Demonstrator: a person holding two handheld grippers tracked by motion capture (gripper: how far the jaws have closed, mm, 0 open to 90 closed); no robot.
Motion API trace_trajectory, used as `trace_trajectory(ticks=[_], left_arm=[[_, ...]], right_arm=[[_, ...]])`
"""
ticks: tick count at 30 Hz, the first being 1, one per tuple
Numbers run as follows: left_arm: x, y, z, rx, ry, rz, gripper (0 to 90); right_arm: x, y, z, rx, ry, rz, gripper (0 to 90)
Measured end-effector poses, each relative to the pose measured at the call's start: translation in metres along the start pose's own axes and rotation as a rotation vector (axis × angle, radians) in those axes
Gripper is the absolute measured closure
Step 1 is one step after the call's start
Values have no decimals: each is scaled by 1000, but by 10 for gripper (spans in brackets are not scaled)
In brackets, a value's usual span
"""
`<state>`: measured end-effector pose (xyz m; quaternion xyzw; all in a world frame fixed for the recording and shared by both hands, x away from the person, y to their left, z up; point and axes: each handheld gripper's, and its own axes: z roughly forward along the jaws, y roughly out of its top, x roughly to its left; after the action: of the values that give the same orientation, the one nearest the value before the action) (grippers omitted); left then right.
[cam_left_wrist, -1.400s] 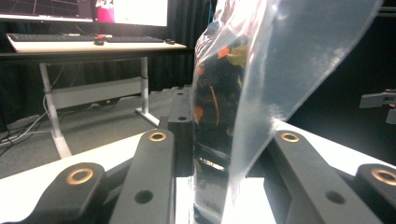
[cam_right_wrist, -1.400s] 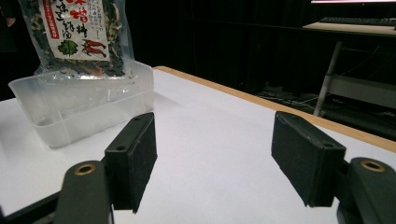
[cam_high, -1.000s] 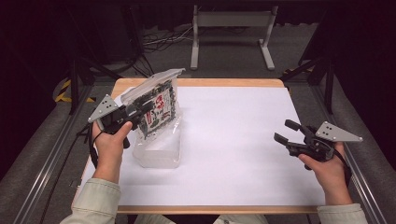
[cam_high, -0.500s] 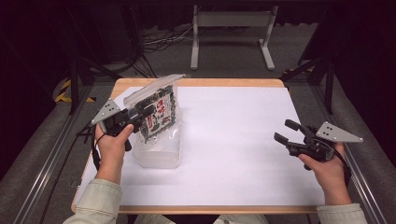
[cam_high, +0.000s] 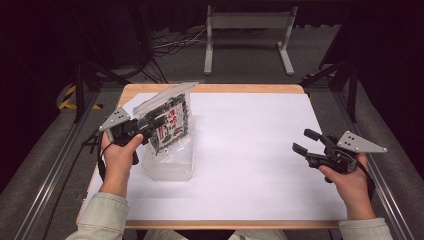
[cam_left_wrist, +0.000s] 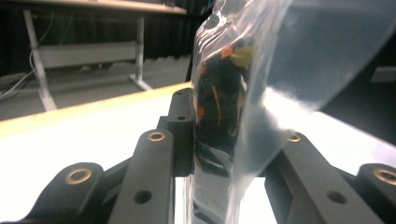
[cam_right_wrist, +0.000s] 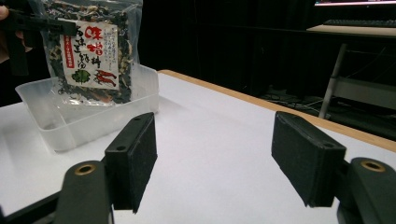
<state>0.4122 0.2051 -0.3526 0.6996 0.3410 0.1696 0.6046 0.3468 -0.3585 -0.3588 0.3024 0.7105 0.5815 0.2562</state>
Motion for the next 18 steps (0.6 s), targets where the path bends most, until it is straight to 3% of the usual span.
trace_trajectory(ticks=[13, 18], left_arm=[[0, -3, -1, 91, 14, 8, 711], [0, -3, 1, 101, 12, 14, 711]], right_arm=[[1, -2, 3, 11, 9, 6, 315], [2, -3, 4, 14, 6, 6, 315]])
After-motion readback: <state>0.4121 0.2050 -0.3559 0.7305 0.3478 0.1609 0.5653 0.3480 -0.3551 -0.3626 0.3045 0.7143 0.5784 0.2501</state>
